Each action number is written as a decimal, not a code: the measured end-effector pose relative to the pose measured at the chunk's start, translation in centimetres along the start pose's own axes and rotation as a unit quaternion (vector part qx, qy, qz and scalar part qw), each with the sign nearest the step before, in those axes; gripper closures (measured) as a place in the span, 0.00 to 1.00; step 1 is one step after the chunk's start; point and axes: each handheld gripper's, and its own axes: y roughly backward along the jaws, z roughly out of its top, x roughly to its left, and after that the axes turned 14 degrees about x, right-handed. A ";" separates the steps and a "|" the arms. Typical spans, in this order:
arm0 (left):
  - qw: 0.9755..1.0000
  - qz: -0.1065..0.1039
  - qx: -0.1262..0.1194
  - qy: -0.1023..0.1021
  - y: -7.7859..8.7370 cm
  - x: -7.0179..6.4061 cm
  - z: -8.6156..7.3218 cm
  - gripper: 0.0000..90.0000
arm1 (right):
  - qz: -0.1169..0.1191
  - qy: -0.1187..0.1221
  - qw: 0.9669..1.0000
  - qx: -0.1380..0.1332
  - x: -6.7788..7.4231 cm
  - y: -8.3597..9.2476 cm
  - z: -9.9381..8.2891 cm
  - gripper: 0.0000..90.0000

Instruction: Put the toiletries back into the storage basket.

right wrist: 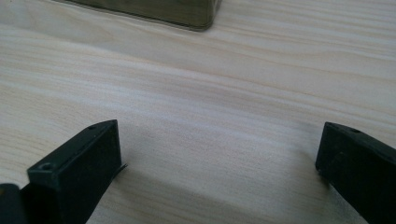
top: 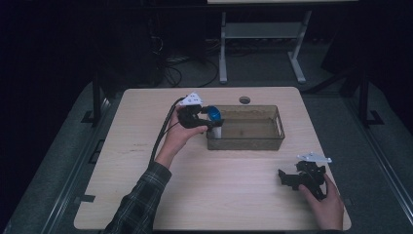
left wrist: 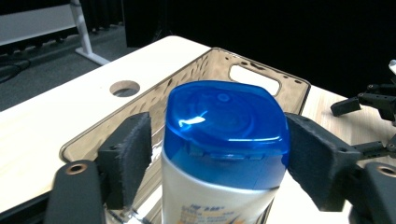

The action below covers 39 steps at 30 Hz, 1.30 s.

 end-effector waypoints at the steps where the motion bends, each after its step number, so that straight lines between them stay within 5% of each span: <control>1: 1.000 -0.001 0.001 -0.001 0.1 0.0 0.0 0.26 | 0.000 0.000 1.000 0.000 0.0 0.0 0.0 0.00; 23: 0.999 0.036 0.014 -0.008 4.8 -0.8 -3.0 0.26 | 0.000 0.001 1.000 0.000 0.0 0.0 0.0 0.00; 39: 0.996 0.081 0.039 0.002 8.6 -1.9 -7.2 0.27 | 0.000 0.000 1.000 0.000 0.0 0.0 0.0 0.00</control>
